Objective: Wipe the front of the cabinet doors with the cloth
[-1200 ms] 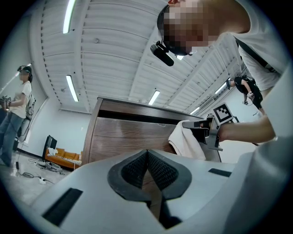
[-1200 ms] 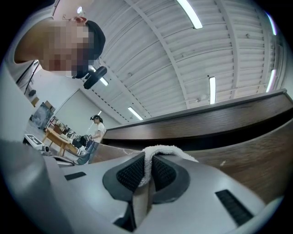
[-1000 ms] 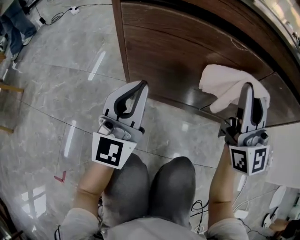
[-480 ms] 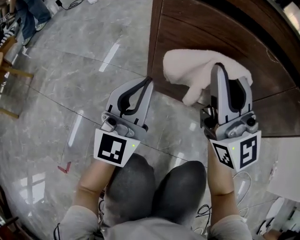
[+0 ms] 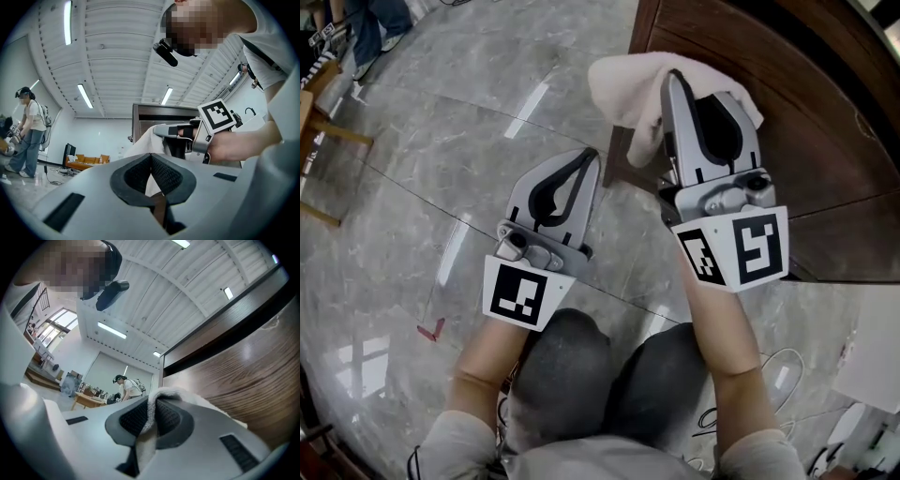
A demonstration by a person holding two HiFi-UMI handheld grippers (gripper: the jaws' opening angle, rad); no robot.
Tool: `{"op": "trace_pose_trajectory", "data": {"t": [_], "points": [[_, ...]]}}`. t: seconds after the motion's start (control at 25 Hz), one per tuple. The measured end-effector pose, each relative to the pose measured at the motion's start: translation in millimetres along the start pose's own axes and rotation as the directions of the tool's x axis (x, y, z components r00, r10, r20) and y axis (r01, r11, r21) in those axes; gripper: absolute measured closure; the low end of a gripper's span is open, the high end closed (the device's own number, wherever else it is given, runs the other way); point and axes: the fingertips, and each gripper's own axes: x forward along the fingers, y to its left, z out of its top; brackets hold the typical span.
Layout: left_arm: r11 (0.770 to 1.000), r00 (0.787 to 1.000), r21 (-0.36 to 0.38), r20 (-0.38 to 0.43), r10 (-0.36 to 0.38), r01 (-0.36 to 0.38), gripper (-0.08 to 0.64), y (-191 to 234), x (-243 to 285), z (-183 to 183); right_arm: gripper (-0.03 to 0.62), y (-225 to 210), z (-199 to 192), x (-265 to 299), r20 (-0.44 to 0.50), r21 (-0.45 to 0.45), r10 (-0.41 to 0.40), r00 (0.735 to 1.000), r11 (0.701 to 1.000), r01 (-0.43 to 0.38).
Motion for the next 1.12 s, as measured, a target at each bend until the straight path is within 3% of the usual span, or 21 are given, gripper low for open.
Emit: {"op": "trace_pose_trajectory", "data": {"t": [0.28,1.12], "points": [[1.000,1.000,-0.005,-0.004,0.009,-0.009,0.543,6.1,-5.1,-5.9,0.540,-21.4,-28.6,6.8,-0.056,-0.016,-0.071,0.996,0.997,0.070],[0.999,1.000,-0.042,0.004,-0.028,0.028,0.543,-12.4,13.6,-22.1,0.540,-57.3,-25.0,-36.9,-0.074,-0.064,-0.108,0.991,0.993,0.103]]}}
